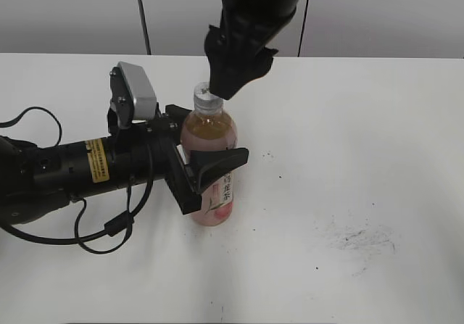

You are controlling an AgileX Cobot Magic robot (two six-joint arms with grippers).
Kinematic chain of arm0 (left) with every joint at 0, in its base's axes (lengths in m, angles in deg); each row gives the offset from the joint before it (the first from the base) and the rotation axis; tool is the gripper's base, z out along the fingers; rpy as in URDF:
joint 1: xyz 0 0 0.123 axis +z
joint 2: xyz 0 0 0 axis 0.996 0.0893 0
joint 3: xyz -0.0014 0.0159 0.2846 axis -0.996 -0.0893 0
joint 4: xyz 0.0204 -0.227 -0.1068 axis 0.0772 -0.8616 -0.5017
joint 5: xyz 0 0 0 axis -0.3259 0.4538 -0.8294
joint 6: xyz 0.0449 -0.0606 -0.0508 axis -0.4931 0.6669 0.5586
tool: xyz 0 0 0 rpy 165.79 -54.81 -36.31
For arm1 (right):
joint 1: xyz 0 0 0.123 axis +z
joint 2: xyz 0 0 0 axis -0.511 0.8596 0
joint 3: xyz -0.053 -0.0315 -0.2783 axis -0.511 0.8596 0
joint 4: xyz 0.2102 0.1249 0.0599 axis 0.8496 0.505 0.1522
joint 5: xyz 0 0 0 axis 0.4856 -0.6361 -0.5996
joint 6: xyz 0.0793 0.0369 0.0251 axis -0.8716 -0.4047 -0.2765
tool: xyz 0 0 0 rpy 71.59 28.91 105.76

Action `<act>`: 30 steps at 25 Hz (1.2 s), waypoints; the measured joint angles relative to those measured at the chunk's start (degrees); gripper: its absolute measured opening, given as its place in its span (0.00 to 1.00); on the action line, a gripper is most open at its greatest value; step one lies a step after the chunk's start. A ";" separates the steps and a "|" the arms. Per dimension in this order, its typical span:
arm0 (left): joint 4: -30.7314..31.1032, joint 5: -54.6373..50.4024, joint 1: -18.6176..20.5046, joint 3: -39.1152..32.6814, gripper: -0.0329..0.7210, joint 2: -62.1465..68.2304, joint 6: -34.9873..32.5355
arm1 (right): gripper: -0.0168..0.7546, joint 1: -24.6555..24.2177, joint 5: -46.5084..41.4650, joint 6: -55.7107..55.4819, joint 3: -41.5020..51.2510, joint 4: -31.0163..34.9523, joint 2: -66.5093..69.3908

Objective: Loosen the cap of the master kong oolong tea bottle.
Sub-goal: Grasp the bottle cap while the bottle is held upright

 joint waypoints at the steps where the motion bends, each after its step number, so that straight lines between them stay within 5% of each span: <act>1: 0.00 -0.05 0.00 0.00 0.63 0.00 0.00 | 0.74 0.00 0.00 -1.34 0.00 1.84 -0.83; 11: -0.04 -0.05 0.00 0.00 0.63 0.00 0.00 | 0.73 0.01 -0.11 -26.65 1.59 11.09 -3.25; 17: -0.16 -0.05 0.00 0.00 0.63 0.00 0.07 | 0.73 0.11 -0.22 -36.27 5.15 8.78 -3.20; 30: -0.16 -0.05 0.00 0.00 0.63 0.00 0.24 | 0.72 0.11 0.17 -40.89 5.15 7.64 -0.38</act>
